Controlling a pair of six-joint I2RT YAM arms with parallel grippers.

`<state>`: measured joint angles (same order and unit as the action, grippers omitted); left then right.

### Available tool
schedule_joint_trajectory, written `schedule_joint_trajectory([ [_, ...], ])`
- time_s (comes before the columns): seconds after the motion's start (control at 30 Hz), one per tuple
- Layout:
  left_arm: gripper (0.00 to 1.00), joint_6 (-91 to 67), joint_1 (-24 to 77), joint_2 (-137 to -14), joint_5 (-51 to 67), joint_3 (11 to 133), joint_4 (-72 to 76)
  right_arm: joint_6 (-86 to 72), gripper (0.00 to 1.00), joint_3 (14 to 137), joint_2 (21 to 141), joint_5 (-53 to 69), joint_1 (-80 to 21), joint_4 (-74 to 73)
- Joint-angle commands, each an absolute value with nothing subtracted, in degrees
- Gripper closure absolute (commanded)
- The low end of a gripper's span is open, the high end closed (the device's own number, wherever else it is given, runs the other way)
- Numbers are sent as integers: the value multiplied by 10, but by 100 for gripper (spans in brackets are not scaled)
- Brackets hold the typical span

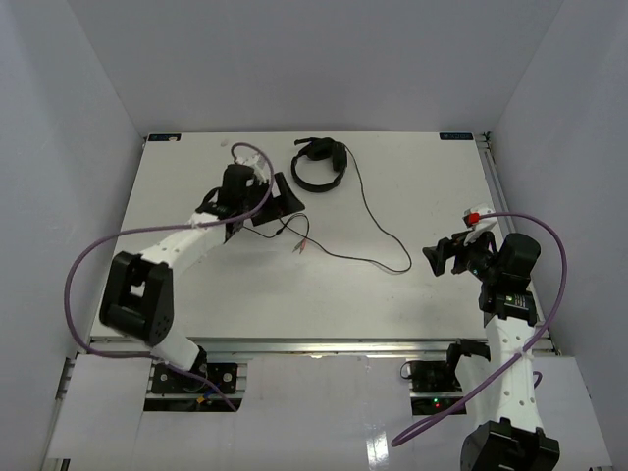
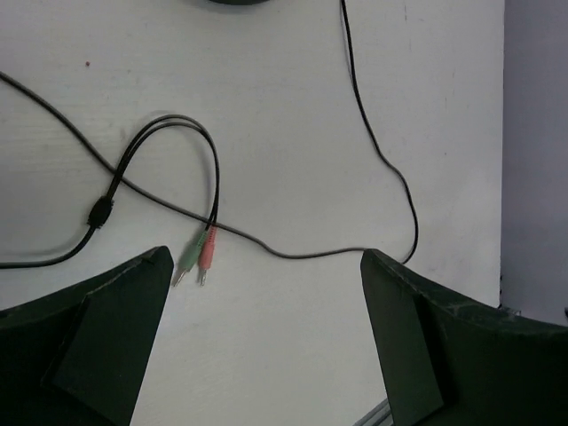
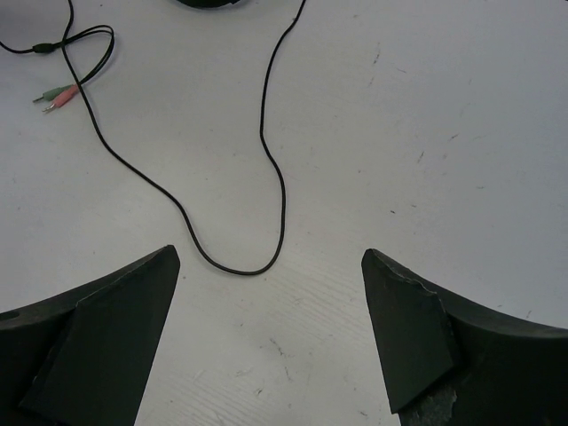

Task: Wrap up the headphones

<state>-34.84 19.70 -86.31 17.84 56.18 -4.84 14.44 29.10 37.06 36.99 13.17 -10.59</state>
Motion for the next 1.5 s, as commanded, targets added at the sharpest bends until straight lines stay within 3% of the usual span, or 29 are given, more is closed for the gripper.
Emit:
schedule_joint_trajectory([
  [0.0,2,-394,241,-1002,-8,778,-202,161,10,297,356,389,136,-106],
  [0.13,6,-416,258,-1135,-77,969,-307,155,10,300,356,388,137,-106],
  [0.33,24,-464,258,-1349,-129,1276,-450,151,10,301,349,387,138,-108],
  [0.43,30,-488,257,-1397,-141,1337,-467,151,10,302,346,386,138,-110],
  [0.73,33,-505,249,-1434,-142,1329,-445,147,10,305,346,390,138,-111],
  [0.9,52,-504,241,-1462,-124,1331,-442,146,10,304,345,384,138,-111],
  [1.07,53,-498,239,-1479,-120,1325,-447,147,10,302,340,379,138,-110],
  [1.27,85,-475,238,-1446,-134,1299,-436,147,10,301,337,381,138,-111],
  [1.37,89,-416,238,-1365,-137,1256,-379,157,10,299,335,397,138,-116],
  [1.47,95,-270,238,-1240,-93,1110,-281,204,10,303,340,462,139,-153],
])
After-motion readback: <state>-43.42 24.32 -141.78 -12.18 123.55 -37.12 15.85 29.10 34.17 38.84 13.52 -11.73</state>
